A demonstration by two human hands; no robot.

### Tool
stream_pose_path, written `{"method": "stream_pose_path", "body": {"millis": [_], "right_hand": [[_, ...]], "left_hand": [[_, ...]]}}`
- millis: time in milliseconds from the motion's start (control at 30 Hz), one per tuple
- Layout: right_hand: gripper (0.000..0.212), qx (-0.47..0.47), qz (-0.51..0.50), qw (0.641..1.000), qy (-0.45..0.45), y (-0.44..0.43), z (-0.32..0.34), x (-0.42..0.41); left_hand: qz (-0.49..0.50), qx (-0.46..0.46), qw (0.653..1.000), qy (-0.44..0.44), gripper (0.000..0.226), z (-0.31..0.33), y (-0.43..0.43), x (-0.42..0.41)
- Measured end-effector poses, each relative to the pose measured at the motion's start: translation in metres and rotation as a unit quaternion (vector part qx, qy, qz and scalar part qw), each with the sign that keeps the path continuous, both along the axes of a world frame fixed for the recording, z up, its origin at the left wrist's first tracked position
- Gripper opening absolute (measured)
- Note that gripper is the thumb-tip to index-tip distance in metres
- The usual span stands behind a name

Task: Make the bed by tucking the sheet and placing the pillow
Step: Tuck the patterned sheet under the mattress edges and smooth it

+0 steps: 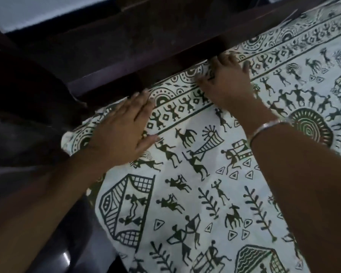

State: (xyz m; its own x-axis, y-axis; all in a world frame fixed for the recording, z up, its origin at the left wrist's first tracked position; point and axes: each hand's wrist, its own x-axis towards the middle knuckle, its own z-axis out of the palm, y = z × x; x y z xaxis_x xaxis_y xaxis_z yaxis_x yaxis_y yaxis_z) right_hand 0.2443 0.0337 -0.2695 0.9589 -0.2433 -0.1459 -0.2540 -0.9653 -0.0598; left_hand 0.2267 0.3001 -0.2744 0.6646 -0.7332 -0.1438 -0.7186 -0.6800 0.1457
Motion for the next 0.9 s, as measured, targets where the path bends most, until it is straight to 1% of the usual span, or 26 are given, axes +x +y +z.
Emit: {"method": "stream_pose_path", "body": {"millis": [33,67,100,167,200,267,300,367,433,467,533,567,633,667,700,767,833,900], "right_hand": [[0.067,-0.021,-0.002,0.999,-0.049,0.004,0.0,-0.012],[0.064,-0.018,-0.009,0.996,-0.087,0.012,-0.001,-0.025],[0.065,0.004,-0.017,0.995,-0.094,0.023,-0.003,-0.038],[0.076,0.047,-0.02,0.998,-0.034,0.051,-0.011,-0.058],[0.081,0.041,-0.007,0.999,-0.005,0.065,-0.017,-0.064],[0.086,0.018,0.039,0.999,0.014,0.089,-0.023,-0.068],[0.088,0.022,0.072,0.997,0.013,0.099,-0.022,-0.066],[0.088,0.046,0.121,0.992,-0.012,0.112,-0.019,-0.062],[0.082,0.06,0.096,0.992,-0.052,0.119,-0.016,-0.065],[0.08,0.063,0.069,0.994,-0.059,0.122,-0.016,-0.07],[0.08,0.065,0.039,0.997,-0.031,0.134,-0.016,-0.085],[0.081,0.066,0.041,0.997,-0.014,0.142,-0.017,-0.092],[0.084,0.069,0.082,0.994,0.005,0.165,-0.017,-0.101],[0.084,0.069,0.121,0.99,0.007,0.178,-0.016,-0.102],[0.084,0.069,0.165,0.984,0.002,0.189,-0.016,-0.103],[0.081,0.078,0.227,0.971,-0.015,0.204,-0.015,-0.103],[0.079,0.083,0.211,0.974,-0.019,0.206,-0.012,-0.105],[0.077,0.071,0.167,0.983,0.001,0.206,-0.011,-0.11]], "left_hand": [[-0.001,-0.009,1.0,0.004,0.075,0.004,0.008,-0.001],[-0.017,-0.016,1.0,0.0,0.072,0.007,0.015,-0.003],[-0.036,-0.017,0.999,-0.012,0.07,0.008,0.022,-0.005],[-0.039,0.009,0.999,-0.007,0.073,0.005,0.036,-0.012],[-0.023,0.023,0.999,0.002,0.077,0.004,0.042,-0.013],[0.016,0.028,0.999,0.015,0.083,0.004,0.049,-0.011],[0.034,0.021,0.999,0.021,0.082,0.006,0.05,-0.009],[0.039,-0.01,0.999,0.019,0.073,0.012,0.048,-0.01],[0.006,-0.035,0.999,-0.029,0.062,0.013,0.052,-0.018],[-0.005,-0.028,0.999,-0.042,0.062,0.012,0.057,-0.025],[0.013,0.003,0.999,-0.036,0.069,0.01,0.073,-0.036],[0.038,0.014,0.999,-0.024,0.072,0.009,0.082,-0.038],[0.104,0.011,0.995,0.003,0.073,0.008,0.098,-0.039],[0.127,-0.004,0.992,0.01,0.069,0.008,0.102,-0.04],[0.133,-0.017,0.991,0.006,0.065,0.006,0.105,-0.042],[0.1,-0.026,0.995,-0.01,0.056,0.004,0.106,-0.049],[0.078,-0.015,0.997,0.008,0.059,-0.001,0.109,-0.055],[0.142,0.002,0.989,0.041,0.066,0.0,0.116,-0.055]]}}
